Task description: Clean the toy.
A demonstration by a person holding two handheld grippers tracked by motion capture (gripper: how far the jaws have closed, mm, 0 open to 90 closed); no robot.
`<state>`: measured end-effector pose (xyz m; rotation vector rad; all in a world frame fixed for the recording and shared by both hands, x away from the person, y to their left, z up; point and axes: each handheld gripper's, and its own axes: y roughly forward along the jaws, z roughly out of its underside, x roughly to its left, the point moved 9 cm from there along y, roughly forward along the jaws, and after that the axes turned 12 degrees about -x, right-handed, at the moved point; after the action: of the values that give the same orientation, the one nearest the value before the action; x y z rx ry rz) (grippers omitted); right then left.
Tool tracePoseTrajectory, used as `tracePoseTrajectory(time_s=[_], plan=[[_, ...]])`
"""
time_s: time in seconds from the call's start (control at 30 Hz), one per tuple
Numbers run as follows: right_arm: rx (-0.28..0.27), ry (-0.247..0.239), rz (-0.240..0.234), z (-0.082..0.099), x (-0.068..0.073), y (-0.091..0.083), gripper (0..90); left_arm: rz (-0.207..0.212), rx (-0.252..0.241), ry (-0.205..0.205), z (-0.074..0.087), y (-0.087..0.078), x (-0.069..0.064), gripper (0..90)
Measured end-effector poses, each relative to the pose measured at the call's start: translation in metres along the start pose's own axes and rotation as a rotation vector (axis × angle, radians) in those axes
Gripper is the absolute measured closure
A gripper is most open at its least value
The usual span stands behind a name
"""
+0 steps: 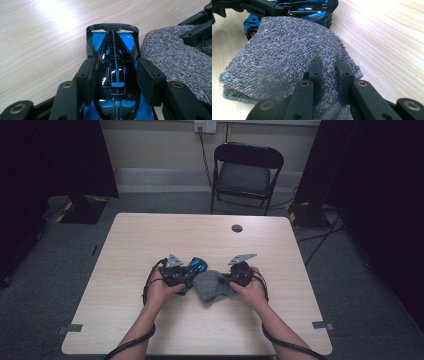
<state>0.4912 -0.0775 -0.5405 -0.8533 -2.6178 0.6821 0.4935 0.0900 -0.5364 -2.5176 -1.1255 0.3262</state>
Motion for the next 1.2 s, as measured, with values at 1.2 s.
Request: tracePoseTrajectory(time_s=[1.2], plan=[[0.011, 0.017, 0.133, -0.001, -0.038, -0.013, 77.1, -0.001, -0.007, -0.009, 0.0, 0.0, 0.0, 50.6]])
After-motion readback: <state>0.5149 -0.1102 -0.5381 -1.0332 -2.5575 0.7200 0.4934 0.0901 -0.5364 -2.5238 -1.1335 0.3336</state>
